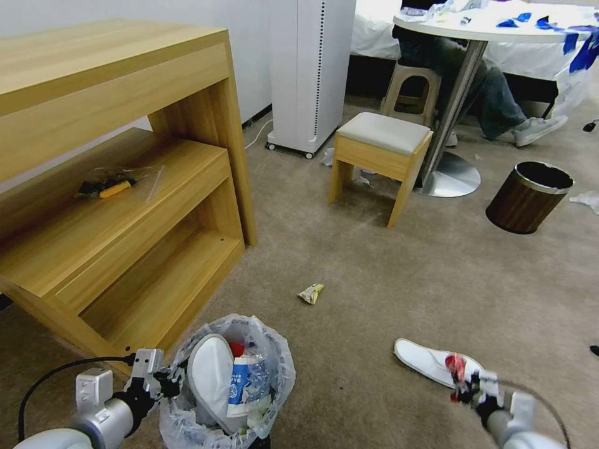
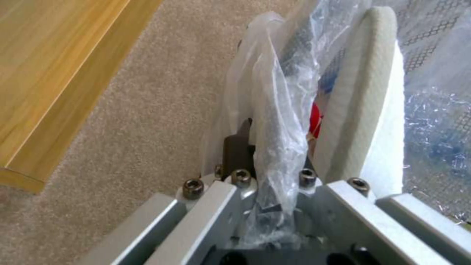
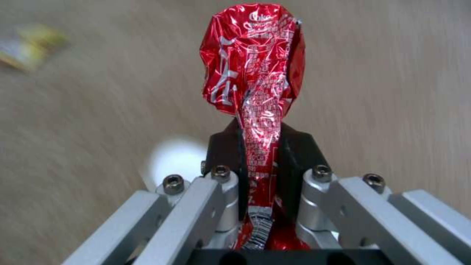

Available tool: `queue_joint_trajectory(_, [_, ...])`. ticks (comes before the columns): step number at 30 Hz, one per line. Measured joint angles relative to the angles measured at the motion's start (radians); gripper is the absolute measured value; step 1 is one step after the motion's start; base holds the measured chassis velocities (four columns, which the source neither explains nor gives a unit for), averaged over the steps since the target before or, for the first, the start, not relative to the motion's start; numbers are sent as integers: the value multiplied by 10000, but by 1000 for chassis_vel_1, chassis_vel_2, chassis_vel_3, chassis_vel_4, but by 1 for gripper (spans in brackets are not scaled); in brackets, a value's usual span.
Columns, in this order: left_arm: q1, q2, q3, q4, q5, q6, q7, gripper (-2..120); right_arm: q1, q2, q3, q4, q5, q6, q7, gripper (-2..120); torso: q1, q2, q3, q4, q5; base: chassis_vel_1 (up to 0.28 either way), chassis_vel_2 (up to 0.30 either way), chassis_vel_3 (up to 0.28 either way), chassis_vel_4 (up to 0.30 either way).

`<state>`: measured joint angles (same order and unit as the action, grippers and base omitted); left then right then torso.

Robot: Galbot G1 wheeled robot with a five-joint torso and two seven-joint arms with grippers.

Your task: Pick up the trash bin and place the garbage on the floor into it.

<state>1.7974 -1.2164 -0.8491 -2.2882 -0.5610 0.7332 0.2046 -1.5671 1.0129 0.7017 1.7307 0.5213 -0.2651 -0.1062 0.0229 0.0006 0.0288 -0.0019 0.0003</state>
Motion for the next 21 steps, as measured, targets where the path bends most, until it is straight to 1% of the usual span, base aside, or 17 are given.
queue_joint_trajectory(1, [0, 0, 0, 0, 0, 0, 0, 0, 0, 0, 0, 0, 0, 0, 0, 11, 0, 0, 0, 0, 0, 0, 0, 0, 0])
queue_joint_trajectory(3, [-9, -93, -30, 0, 8, -21, 58, 0, 247, -371, 15, 573, -376, 288, -663, 11, 0, 0, 0, 0, 0, 0, 0, 0, 0])
queue_joint_trajectory(5, [-29, -134, -35, 9, 14, -29, 62, 0, 383, -482, -23, 764, -465, 391, -848, 11, 0, 0, 0, 0, 0, 0, 0, 0, 0])
queue_joint_trajectory(9, [-125, -279, -8, -12, 20, -33, 66, 0, 1385, -1083, -782, 1294, -574, 1072, -1891, 11, 0, 0, 0, 0, 1, 0, 0, 0, 0])
queue_joint_trajectory(10, [-125, -279, -8, -12, 20, -33, 66, 0, 1385, -1083, -782, 1294, -574, 1072, -1891, 11, 0, 0, 0, 0, 1, 0, 0, 0, 0])
queue_joint_trajectory(13, [-185, -275, 35, -59, -11, -25, 42, 0, 2268, -1626, -1464, 1464, -429, 1616, -2918, 11, 0, 0, 1, 1, 2, 0, 0, 0, 0])
queue_joint_trajectory(14, [-185, -275, 35, -59, -11, -25, 42, 0, 2268, -1626, -1464, 1464, -429, 1616, -2918, 11, 0, 0, 1, 1, 2, 0, 0, 0, 0])
queue_joint_trajectory(15, [-176, -282, 43, -66, -15, -22, 36, 0, 2584, -1779, -1696, 1533, -342, 1714, -3218, 11, 0, -1, 1, -4, -1, 0, 0, 0, 0])
queue_joint_trajectory(17, [-72, -388, 43, -81, -6, -1, 44, 0, 3618, -2140, -2446, 1712, -97, 1814, -3815, 11, 0, -1, 1, -3, 3, 0, 0, 0, 0])
queue_joint_trajectory(18, [-72, -388, 43, -81, -6, -1, 44, 0, 3618, -2140, -2446, 1712, -97, 1814, -3815, 11, 0, -1, 1, -3, 3, 0, 0, 0, 0])
queue_joint_trajectory(19, [-35, -427, 42, -82, 8, 4, 44, 0, 4123, -2266, -2840, 1805, 29, 1824, -4026, 11, 0, 0, 1, 2, -3, 0, 0, 0, 0])
queue_joint_trajectory(20, [-4, -460, 40, -92, 17, 6, 25, 0, 4719, -2406, -3405, 1921, 234, 1811, -4170, 11, 1, -1, 1, 2, -4, 0, 0, 0, 0])
queue_joint_trajectory(21, [-2, -477, 40, -117, 8, 8, -35, 0, 5299, -2510, -3998, 2038, 472, 1740, -4257, 11, 1, -1, 1, 4, -1, 0, 0, 0, 0])
